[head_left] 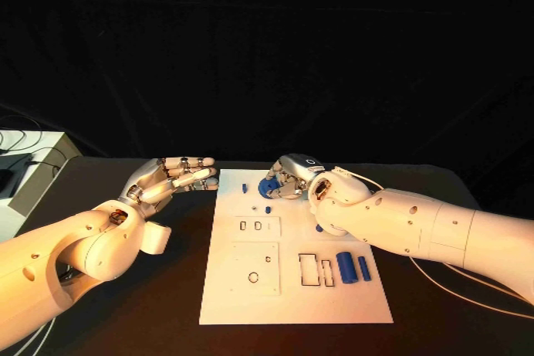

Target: Assemble the parts on the task board

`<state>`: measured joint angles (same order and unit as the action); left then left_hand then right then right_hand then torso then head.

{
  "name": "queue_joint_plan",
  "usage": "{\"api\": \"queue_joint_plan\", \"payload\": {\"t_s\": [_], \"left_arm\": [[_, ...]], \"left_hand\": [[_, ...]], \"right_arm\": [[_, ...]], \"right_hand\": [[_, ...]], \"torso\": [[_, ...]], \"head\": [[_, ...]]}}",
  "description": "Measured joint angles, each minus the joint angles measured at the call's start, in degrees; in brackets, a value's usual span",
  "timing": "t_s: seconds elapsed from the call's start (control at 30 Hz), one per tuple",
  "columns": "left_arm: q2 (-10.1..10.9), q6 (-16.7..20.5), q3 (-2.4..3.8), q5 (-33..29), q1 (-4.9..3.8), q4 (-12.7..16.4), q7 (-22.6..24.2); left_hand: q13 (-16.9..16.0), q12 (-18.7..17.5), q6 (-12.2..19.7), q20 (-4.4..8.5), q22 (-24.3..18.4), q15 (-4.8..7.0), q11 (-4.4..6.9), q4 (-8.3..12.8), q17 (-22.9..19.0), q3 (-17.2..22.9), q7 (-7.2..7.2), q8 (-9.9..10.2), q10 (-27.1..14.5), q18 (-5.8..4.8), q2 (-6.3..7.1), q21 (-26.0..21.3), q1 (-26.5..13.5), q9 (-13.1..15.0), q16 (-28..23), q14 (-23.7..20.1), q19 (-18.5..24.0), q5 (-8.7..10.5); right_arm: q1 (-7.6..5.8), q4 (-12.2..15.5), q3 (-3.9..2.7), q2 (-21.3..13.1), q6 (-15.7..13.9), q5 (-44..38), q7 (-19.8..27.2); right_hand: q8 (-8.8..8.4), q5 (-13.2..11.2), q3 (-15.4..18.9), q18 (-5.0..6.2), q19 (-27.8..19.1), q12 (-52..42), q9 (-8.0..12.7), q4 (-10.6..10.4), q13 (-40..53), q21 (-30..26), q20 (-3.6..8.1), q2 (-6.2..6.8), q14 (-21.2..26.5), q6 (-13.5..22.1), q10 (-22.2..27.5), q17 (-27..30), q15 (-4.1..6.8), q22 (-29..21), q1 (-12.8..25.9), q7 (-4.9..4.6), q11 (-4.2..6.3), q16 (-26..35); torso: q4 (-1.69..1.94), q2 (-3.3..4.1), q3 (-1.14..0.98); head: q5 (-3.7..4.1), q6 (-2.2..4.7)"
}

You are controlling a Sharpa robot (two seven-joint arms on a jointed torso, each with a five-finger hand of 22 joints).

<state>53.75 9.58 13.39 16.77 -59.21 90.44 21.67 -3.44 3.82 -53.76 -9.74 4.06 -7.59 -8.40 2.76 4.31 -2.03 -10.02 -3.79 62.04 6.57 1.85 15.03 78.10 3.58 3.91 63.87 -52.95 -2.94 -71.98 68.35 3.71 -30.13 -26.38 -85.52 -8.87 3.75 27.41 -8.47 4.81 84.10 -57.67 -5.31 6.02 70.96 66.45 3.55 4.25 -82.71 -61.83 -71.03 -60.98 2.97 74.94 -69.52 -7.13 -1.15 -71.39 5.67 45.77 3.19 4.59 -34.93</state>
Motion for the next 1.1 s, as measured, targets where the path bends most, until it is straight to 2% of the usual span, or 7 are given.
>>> {"api": "queue_joint_plan", "payload": {"t_s": [0.23, 0.3, 0.43, 0.5, 0.57, 0.73, 1.1], "left_arm": [[0.11, 0.0, 0.0, 0.03, 0.0, 0.05, -0.19], [0.11, 0.0, 0.0, 0.03, 0.0, 0.06, -0.24], [0.12, 0.0, 0.0, 0.04, -0.01, 0.06, -0.33], [0.12, 0.0, 0.0, 0.04, -0.01, 0.05, -0.37], [0.12, 0.0, 0.0, 0.05, -0.01, 0.02, -0.41], [0.1, 0.01, 0.0, 0.06, -0.01, -0.16, -0.53], [0.07, 0.03, 0.01, 0.07, -0.01, -0.57, -0.69]], "left_hand": [[0.0, 0.0, 0.0, 0.0, 0.0, 0.0, 0.0, 0.0, 0.0, 0.0, 0.0, 0.0, 0.0, 0.0, 0.0, -0.23, 0.0, 0.0, 0.0, 0.0, 0.0, 0.0], [0.0, 0.0, 0.0, 0.0, 0.0, 0.0, 0.0, 0.0, 0.0, 0.0, 0.0, 0.0, 0.0, 0.0, 0.0, -0.29, 0.0, 0.0, 0.0, 0.0, 0.0, 0.0], [0.0, 0.0, 0.0, 0.0, 0.0, 0.0, 0.0, 0.0, 0.0, 0.0, 0.0, 0.0, 0.0, 0.0, 0.0, -0.29, 0.0, 0.0, 0.0, 0.0, 0.01, 0.0], [0.0, 0.0, 0.0, 0.0, 0.0, 0.0, 0.0, 0.0, 0.01, 0.0, 0.0, 0.0, 0.0, 0.0, 0.0, -0.29, 0.0, 0.0, 0.0, 0.0, 0.01, 0.0], [0.0, 0.0, 0.0, 0.0, -0.01, 0.0, -0.2, 0.0, 0.01, 0.0, 0.0, 0.0, -0.2, 0.0, 0.0, -0.29, 0.0, 0.0, 0.0, 0.0, 0.01, 0.0], [0.0, 0.0, 0.0, -0.21, -0.01, 0.0, -0.33, 0.0, 0.01, 0.0, 0.0, 0.0, -0.33, 0.0, 0.0, -0.5, 0.0, 0.0, 0.01, 0.0, -0.2, 0.0], [0.0, 0.0, 0.0, -0.2, 0.04, 0.0, -0.41, -0.16, 0.01, 0.16, 0.0, 0.0, -0.41, 0.0, 0.0, -0.5, 0.0, 0.0, 0.01, 0.0, -0.2, 0.0]], "right_arm": [[0.01, -0.38, 0.04, 0.21, 0.21, 0.0, 0.06], [0.0, -0.38, 0.05, 0.23, 0.25, 0.0, 0.13], [0.0, -0.57, 0.11, 0.23, 0.32, 0.01, 0.14], [0.0, -0.66, 0.14, 0.18, 0.34, 0.02, 0.13], [0.03, -0.71, 0.15, 0.14, 0.34, 0.05, 0.13], [0.04, -0.55, 0.16, 0.01, 0.26, 0.13, 0.16], [0.04, 1.16, 0.17, -1.64, -0.84, 0.42, 0.85]], "right_hand": [[-0.02, -0.01, 0.0, 0.0, 0.0, 0.28, 0.04, 0.0, -0.08, 0.0, 0.0, 0.0, 0.0, 0.2, 0.0, 0.0, 0.0, -0.01, 0.0, -0.2, 0.0, 0.0], [-0.03, -0.01, 0.12, -0.01, 0.0, 0.95, 0.26, -0.12, -0.37, 0.0, 0.0, 0.0, 0.0, 0.99, 0.32, -0.02, 0.0, -0.01, 0.0, -0.79, -0.33, 0.0], [0.37, -3.05, 1.84, -0.01, 0.0, 1.76, 0.85, -0.92, -1.0, 0.0, 0.0, 0.61, -0.17, 3.99, 1.16, -0.21, -0.28, -0.01, 0.61, -1.26, -0.93, 0.0], [0.23, -4.13, 2.79, 0.01, -0.13, 2.0, 1.32, -2.54, -1.6, 0.0, -0.62, 1.42, -0.08, 5.49, 1.67, -0.28, -0.97, -0.02, -0.17, -0.89, -1.22, 0.0], [0.23, -4.38, 3.15, 0.02, -0.01, 2.0, 1.42, -5.5, -2.07, 0.0, -0.83, 2.82, 0.0, 6.55, 1.86, -0.37, -1.05, -0.02, -0.87, -0.63, -1.41, 0.0], [0.0, -4.33, 3.57, 0.02, -0.21, 2.0, 1.42, -9.76, -2.9, 0.0, -1.03, 4.08, 0.0, 7.23, 2.07, -0.44, -1.05, -0.02, -1.5, -1.05, -1.61, 0.0], [0.0, -3.22, 3.95, 0.02, -0.21, 1.6, 1.41, -9.83, -2.97, 0.0, -1.03, 4.24, 0.0, 7.24, 2.07, -0.48, -1.04, -0.03, -1.09, -1.76, -1.62, 0.0]], "torso": [[-0.07, -0.04, 0.03], [-0.11, -0.04, 0.02], [-0.14, -0.04, -0.03], [-0.15, -0.04, -0.03], [-0.15, -0.04, -0.07], [-0.14, -0.04, -0.1], [-0.17, -0.04, -0.16]], "head": [[-0.14, -0.01], [-0.15, 0.0], [-0.07, 0.03], [-0.05, 0.04], [-0.04, 0.07], [-0.09, 0.11], [-0.18, 0.15]]}}
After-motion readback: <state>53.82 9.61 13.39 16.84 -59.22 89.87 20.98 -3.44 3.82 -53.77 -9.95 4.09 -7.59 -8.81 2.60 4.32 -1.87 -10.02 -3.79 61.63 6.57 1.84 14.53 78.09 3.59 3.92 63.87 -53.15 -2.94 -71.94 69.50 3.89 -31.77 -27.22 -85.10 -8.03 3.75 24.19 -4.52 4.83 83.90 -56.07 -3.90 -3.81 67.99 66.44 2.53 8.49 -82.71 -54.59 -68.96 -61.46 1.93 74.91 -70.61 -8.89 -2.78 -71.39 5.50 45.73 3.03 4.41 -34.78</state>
